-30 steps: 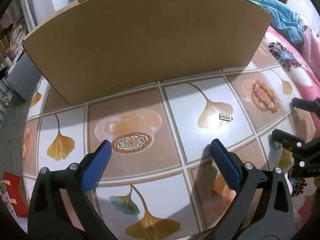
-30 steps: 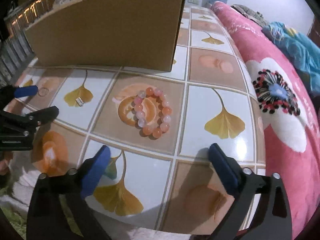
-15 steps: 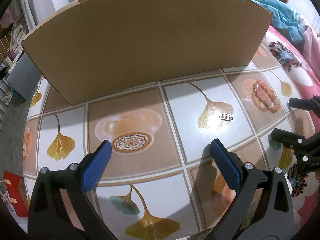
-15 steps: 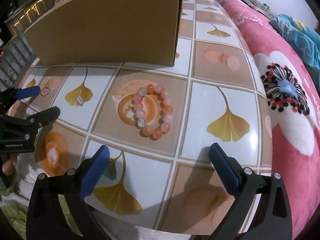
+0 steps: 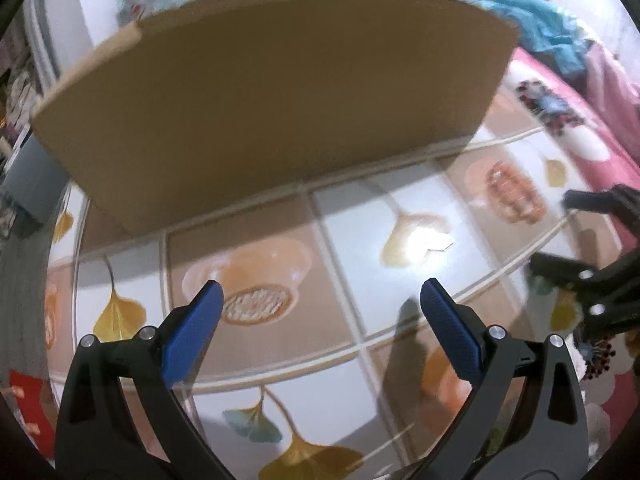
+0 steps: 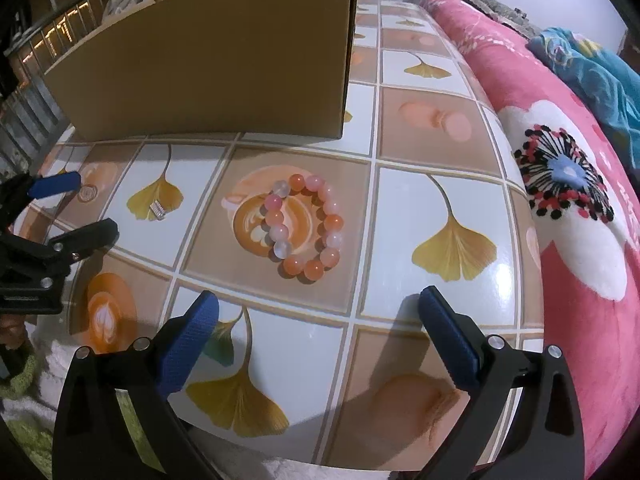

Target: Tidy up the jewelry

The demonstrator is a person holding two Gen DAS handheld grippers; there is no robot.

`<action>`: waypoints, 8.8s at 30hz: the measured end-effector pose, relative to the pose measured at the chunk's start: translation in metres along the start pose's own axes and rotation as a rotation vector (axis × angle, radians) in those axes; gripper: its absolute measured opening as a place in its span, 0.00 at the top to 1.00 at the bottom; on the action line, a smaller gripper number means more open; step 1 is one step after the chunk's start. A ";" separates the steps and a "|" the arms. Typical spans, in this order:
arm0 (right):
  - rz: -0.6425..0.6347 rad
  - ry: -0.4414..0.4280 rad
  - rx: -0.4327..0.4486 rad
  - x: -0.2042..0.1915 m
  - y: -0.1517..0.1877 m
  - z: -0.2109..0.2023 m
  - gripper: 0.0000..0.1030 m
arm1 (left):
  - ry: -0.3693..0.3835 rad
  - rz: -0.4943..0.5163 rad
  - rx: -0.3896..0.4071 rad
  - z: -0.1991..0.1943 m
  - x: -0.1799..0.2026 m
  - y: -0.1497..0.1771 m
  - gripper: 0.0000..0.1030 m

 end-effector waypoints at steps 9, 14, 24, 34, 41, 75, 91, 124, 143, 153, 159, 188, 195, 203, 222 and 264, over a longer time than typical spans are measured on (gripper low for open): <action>0.003 0.002 0.046 -0.001 0.003 -0.003 0.06 | 0.126 0.097 0.072 -0.010 0.045 -0.021 0.35; 0.003 0.004 0.070 0.000 0.003 -0.004 0.06 | 0.158 0.119 0.010 0.002 0.059 -0.018 0.59; 0.004 -0.002 0.098 0.000 0.005 -0.006 0.06 | 0.132 0.179 -0.020 0.012 0.068 -0.012 0.73; 0.003 -0.002 0.110 0.001 0.004 -0.005 0.06 | 0.142 0.207 -0.018 0.015 0.077 -0.016 0.86; -0.001 -0.003 0.116 0.001 0.003 -0.006 0.06 | 0.149 0.202 -0.012 0.014 0.076 -0.016 0.87; -0.036 -0.125 0.117 -0.024 -0.037 0.010 0.90 | 0.204 0.071 0.158 -0.039 0.029 -0.035 0.87; 0.510 -0.494 0.297 0.033 -0.074 -0.063 0.91 | 0.191 0.034 0.382 -0.128 -0.008 -0.082 0.87; 0.154 -0.591 0.082 0.003 -0.247 0.001 0.90 | 0.269 0.000 -0.442 0.075 -0.031 -0.126 0.87; -0.086 -0.289 -0.047 -0.008 -0.259 0.032 0.90 | 0.191 -0.141 0.013 -0.032 -0.087 -0.173 0.50; -0.089 -0.194 -0.014 -0.007 -0.251 0.025 0.71 | 0.069 -0.269 0.186 -0.080 -0.131 -0.159 0.24; 0.093 -0.145 0.115 0.036 -0.234 -0.020 0.51 | -0.015 -0.318 0.181 -0.072 -0.158 -0.135 0.21; 0.383 -0.365 0.042 0.032 -0.098 -0.050 0.48 | 0.217 -0.422 0.013 -0.076 -0.083 -0.057 0.19; 0.403 -0.369 0.041 0.034 -0.087 -0.057 0.48 | 0.230 -0.457 0.011 -0.083 -0.081 -0.048 0.19; 0.439 -0.380 0.088 0.041 -0.081 -0.063 0.47 | 0.199 -0.445 0.065 -0.091 -0.083 -0.048 0.18; 0.212 0.126 0.341 0.024 0.000 -0.148 0.07 | -0.143 -0.237 0.278 -0.158 -0.044 -0.030 0.08; 0.173 0.062 0.121 -0.041 -0.020 -0.080 0.07 | -0.265 -0.258 -0.026 -0.093 -0.027 0.005 0.08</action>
Point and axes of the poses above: each gripper's, at about its wrist camera, not at the fingertips, and z roughly the way its jaws point, x to its right, y to its underside, the point moved 7 cm from there along z, roughly the way its jaws point, and after that the axes turned 7 degrees about x, right-handed, at the moved point
